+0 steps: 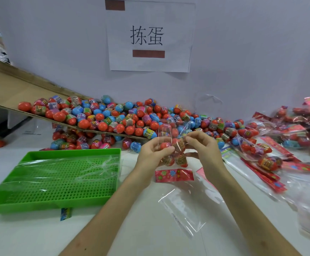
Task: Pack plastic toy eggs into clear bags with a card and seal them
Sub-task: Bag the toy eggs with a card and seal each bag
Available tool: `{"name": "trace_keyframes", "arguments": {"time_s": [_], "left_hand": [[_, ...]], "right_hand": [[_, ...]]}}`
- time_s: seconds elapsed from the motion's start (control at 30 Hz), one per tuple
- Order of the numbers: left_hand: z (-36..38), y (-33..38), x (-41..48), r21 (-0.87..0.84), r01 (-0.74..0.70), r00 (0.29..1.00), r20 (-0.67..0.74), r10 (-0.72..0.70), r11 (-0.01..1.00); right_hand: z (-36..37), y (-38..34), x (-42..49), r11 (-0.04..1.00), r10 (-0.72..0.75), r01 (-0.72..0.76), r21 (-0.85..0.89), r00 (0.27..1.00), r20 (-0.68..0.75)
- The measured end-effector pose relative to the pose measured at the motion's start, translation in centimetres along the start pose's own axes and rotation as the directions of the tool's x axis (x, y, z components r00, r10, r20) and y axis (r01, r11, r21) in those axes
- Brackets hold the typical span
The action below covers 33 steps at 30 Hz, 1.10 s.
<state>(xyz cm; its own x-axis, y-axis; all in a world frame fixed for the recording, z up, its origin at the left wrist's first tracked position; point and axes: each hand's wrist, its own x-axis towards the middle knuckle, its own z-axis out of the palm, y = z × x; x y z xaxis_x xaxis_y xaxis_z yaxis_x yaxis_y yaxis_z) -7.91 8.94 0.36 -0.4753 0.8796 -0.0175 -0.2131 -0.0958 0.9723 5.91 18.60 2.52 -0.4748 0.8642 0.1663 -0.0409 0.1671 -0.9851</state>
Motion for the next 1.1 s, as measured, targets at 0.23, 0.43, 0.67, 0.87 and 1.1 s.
{"name": "trace_keyframes", "arguments": {"time_s": [0.23, 0.43, 0.67, 0.87, 1.1], "left_hand": [[0.13, -0.35, -0.05, -0.011, -0.062, 0.996, -0.065, 0.061, 0.998], [0.55, -0.26, -0.30, -0.121, -0.014, 0.999, -0.030, 0.010, 0.993], [0.88, -0.16, -0.44, -0.232, -0.031, 0.999, -0.022, 0.027, 0.972], [0.69, -0.39, -0.06, -0.303, -0.021, 0.992, -0.127, -0.019, 0.953], [0.46, -0.24, -0.42, -0.323, -0.017, 1.000, -0.018, 0.012, 0.946]], "right_hand": [[0.60, 0.24, -0.18, 0.999, -0.017, 0.016, -0.039, 1.000, -0.011], [0.04, -0.40, -0.20, 0.998, 0.015, -0.014, 0.057, 1.000, -0.022], [0.07, -0.42, -0.19, 0.985, 0.073, -0.073, 0.159, 0.997, 0.007], [0.27, -0.26, -0.26, 0.977, 0.084, -0.081, 0.199, 0.996, -0.007], [0.39, -0.35, -0.32, 0.966, 0.105, -0.111, 0.233, 0.994, 0.039]]}}
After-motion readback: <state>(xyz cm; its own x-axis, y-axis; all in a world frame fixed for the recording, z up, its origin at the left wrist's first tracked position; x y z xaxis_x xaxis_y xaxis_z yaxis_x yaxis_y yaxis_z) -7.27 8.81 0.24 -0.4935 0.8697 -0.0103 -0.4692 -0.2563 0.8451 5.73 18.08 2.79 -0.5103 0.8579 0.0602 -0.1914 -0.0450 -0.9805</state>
